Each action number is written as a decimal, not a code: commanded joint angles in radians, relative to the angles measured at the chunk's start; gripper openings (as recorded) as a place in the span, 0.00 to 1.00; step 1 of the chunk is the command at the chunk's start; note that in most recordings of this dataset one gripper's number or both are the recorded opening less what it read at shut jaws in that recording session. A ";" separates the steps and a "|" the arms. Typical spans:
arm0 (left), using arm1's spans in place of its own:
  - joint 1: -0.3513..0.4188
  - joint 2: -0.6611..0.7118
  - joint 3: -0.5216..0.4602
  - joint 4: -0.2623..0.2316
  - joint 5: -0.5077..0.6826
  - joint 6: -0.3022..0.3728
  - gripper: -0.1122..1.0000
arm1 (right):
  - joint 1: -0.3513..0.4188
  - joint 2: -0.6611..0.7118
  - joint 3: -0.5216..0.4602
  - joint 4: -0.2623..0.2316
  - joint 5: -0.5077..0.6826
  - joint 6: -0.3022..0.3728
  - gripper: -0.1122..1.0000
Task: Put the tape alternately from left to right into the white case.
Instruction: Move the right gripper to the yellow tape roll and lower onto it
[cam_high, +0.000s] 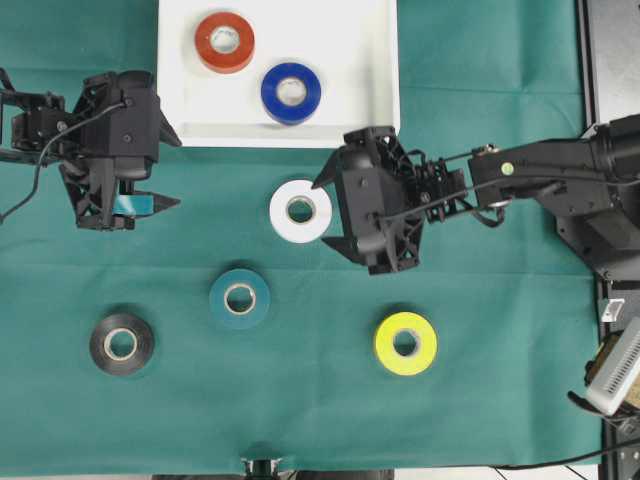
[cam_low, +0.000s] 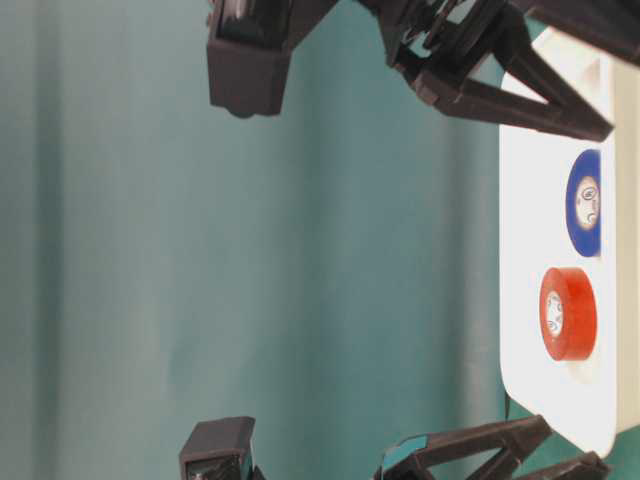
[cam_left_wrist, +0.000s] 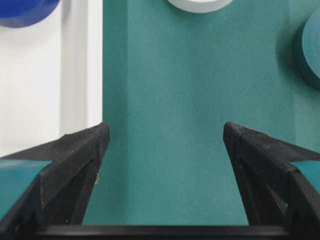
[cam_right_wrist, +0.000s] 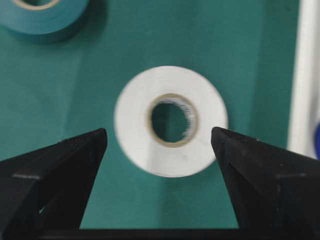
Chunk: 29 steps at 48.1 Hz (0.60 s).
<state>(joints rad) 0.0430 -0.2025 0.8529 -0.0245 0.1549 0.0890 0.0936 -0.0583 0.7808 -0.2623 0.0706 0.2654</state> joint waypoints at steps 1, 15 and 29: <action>0.000 -0.011 -0.009 -0.002 -0.006 -0.002 0.96 | 0.023 -0.032 -0.005 0.000 -0.005 0.002 0.85; 0.000 -0.011 -0.011 -0.002 -0.008 -0.002 0.96 | 0.115 -0.081 0.041 0.005 -0.014 0.003 0.85; 0.000 -0.009 -0.009 -0.002 -0.008 -0.002 0.96 | 0.204 -0.104 0.097 0.006 -0.028 0.003 0.85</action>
<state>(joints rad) 0.0430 -0.2025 0.8529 -0.0230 0.1549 0.0890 0.2792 -0.1381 0.8790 -0.2577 0.0537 0.2669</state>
